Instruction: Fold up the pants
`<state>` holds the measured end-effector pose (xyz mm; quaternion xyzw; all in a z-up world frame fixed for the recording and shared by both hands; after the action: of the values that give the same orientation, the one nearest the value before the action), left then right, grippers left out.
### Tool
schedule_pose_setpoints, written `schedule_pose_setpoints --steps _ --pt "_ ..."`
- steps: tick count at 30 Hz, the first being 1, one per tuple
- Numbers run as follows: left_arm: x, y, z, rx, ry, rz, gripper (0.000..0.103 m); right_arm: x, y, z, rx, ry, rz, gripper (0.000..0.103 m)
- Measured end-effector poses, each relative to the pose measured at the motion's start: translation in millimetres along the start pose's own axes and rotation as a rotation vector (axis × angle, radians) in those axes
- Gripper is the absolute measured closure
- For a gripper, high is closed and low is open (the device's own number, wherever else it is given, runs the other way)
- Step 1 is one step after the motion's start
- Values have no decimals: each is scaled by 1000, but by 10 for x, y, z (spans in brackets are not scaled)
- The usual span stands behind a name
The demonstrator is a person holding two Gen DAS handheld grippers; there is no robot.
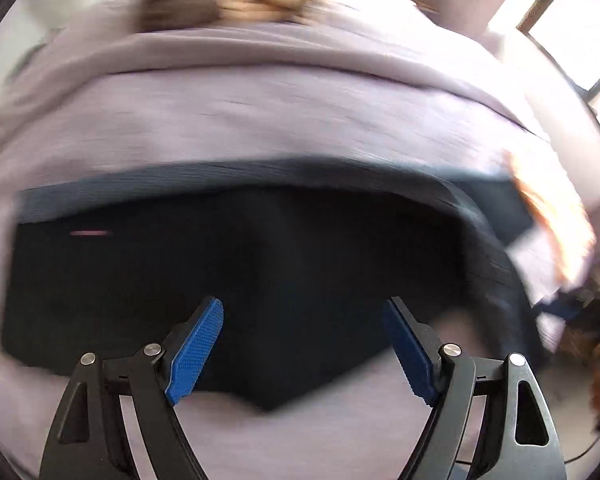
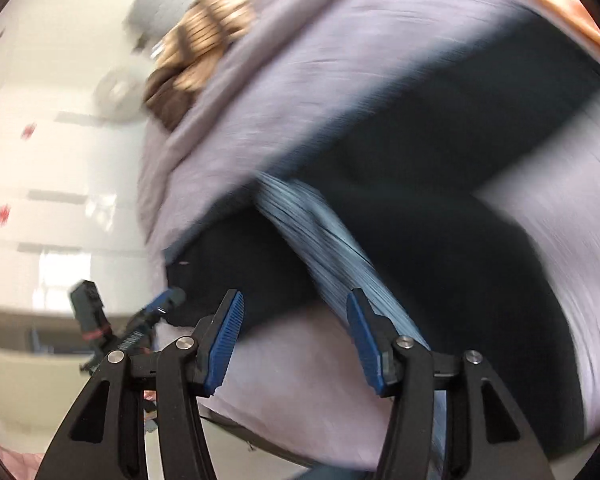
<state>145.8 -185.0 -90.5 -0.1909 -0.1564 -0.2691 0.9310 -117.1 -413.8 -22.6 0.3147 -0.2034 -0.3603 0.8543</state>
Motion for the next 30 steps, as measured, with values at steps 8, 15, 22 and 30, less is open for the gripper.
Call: schedule_pose_setpoints --steps 8,15,22,30 --pt "-174 -1112 -640 -179 163 -78 20 -1257 -1213 645 -20 -76 -386 45" --pt "-323 -1376 -921 -178 240 -56 20 -1397 -1496 357 213 -84 -595 53" --pt "-256 -1459 -912 -201 235 34 24 -1039 -1357 634 358 -87 -541 92" --pt "631 -1737 -853 -140 72 49 24 689 -1158 1222 420 -152 -337 92"
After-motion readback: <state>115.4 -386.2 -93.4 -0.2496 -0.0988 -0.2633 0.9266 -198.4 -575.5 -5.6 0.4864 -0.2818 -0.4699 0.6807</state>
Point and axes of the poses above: each gripper's, at about its wrist camera, not at the fingertips, and z roughly against the way its jaws point, y to its left, x to its top, the point moved 5 cm from there along -z, roughly the way its jaws point, and after that the axes turned 4 degrees about -y, right-handed, at the moved point
